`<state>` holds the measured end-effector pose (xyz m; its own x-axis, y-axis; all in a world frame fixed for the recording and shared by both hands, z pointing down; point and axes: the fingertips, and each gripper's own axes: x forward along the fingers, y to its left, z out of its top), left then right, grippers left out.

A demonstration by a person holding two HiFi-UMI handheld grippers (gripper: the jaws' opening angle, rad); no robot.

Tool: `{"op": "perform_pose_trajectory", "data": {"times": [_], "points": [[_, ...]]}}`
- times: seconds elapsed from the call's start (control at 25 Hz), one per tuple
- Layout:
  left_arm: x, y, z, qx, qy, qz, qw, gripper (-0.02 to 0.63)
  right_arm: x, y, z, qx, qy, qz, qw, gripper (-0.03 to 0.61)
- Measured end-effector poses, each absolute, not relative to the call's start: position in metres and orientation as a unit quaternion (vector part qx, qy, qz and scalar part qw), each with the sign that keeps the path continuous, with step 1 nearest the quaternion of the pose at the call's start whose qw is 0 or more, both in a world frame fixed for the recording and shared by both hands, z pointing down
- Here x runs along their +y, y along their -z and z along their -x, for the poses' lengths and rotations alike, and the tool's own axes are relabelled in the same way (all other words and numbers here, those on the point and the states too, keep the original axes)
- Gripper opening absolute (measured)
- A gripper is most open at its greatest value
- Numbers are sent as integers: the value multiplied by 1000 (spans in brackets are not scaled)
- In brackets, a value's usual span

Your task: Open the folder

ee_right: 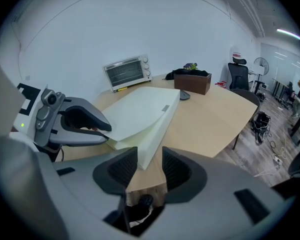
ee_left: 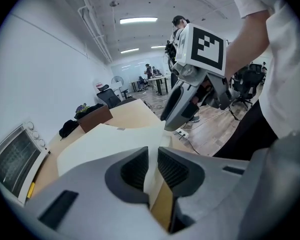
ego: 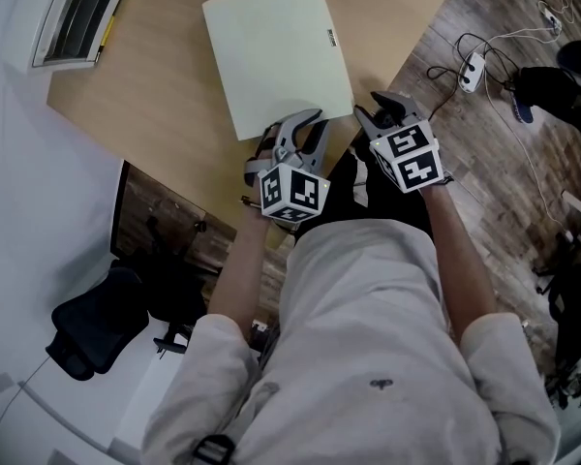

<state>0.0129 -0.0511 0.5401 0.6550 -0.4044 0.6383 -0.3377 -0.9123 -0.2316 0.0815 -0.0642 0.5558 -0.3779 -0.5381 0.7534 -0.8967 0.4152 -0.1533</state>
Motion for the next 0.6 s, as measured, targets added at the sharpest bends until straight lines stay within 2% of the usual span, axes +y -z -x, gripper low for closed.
{"op": "perform_pose_trajectory", "data": {"times": [0.6], "points": [[-52, -536, -12, 210, 348, 913, 18, 49, -67, -575, -74, -789, -272, -428, 348, 152]]}}
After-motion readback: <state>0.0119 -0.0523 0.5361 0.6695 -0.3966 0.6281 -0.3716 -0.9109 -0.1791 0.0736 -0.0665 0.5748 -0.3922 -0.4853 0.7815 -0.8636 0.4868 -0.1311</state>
